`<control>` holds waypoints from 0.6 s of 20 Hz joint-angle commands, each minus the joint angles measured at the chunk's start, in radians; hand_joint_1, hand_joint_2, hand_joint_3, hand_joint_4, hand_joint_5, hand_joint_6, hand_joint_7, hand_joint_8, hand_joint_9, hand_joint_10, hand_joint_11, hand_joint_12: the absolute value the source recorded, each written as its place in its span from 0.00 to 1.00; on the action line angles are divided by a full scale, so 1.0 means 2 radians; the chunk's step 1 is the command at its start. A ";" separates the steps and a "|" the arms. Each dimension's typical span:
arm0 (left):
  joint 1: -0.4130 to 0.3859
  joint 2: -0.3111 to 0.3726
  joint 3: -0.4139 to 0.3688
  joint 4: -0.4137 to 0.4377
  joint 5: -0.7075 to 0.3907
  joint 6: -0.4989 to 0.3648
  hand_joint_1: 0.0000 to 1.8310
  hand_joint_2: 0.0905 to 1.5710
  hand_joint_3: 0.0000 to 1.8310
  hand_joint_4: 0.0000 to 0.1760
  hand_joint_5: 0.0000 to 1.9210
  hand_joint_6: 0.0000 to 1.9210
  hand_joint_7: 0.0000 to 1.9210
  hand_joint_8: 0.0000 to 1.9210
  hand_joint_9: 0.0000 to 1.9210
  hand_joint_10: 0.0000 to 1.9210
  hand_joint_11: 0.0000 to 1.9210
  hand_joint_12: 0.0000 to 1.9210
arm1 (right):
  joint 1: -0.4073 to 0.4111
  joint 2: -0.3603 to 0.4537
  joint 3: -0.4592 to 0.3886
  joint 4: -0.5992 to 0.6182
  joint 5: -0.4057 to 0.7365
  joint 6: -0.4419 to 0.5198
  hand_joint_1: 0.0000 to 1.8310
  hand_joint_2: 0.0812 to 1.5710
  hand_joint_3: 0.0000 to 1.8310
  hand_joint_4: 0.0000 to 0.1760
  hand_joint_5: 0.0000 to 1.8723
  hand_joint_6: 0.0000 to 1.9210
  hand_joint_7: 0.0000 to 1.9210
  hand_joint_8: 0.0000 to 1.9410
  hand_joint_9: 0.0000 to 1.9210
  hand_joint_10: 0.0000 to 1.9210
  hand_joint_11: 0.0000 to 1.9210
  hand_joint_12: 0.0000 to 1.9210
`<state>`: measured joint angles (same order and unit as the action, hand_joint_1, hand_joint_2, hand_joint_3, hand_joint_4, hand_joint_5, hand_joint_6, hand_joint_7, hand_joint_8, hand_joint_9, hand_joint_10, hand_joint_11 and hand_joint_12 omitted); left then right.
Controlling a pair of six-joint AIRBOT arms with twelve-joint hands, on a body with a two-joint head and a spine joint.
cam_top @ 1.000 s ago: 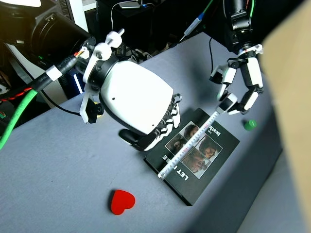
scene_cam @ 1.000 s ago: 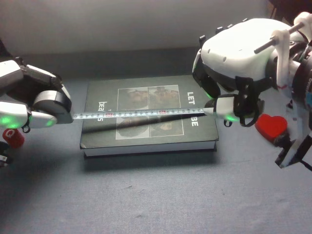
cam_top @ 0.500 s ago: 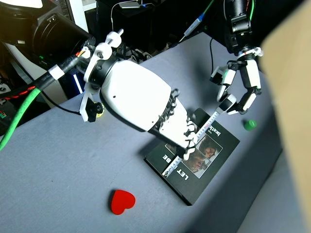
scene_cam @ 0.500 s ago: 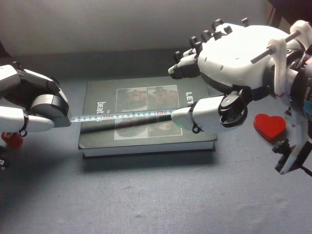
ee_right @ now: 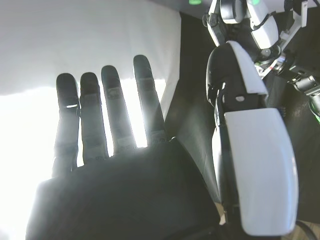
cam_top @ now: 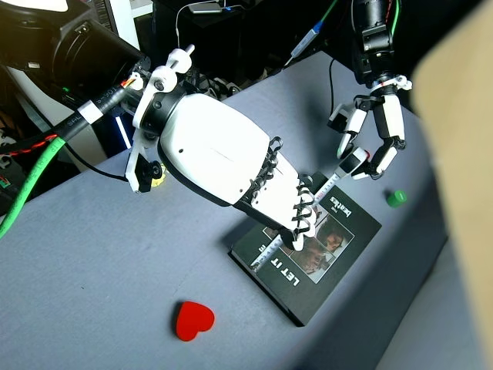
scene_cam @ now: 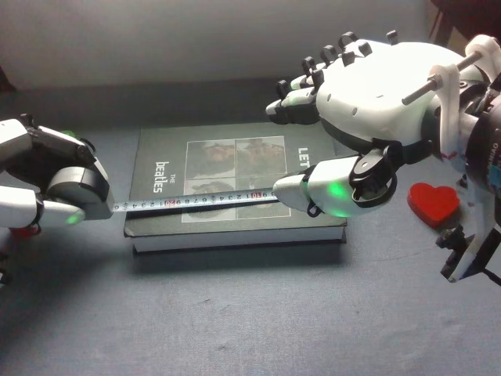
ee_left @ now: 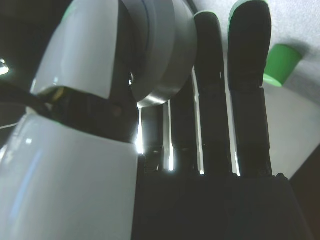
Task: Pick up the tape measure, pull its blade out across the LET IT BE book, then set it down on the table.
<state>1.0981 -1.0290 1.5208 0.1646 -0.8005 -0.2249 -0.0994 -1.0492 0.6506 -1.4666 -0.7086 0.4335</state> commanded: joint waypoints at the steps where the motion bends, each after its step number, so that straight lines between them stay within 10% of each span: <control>1: -0.002 -0.001 0.003 -0.022 -0.047 -0.002 0.75 0.72 0.00 0.00 0.43 0.49 0.46 0.60 0.48 0.70 0.49 0.63 | 0.002 0.002 -0.002 -0.033 0.001 0.002 0.15 0.73 0.00 0.61 0.18 0.00 0.13 0.00 0.11 0.00 0.00 0.39; 12: -0.002 -0.004 0.005 -0.018 -0.049 -0.002 0.75 0.71 0.00 0.00 0.45 0.47 0.46 0.60 0.48 0.69 0.50 0.62 | 0.002 0.002 -0.003 -0.035 0.001 0.002 0.19 0.72 0.00 0.56 0.19 0.00 0.13 0.00 0.12 0.00 0.00 0.39</control>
<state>1.1019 -1.0325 1.5208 0.1699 -0.8009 -0.2241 -0.0994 -1.0492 0.6495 -1.4681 -0.7071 0.4335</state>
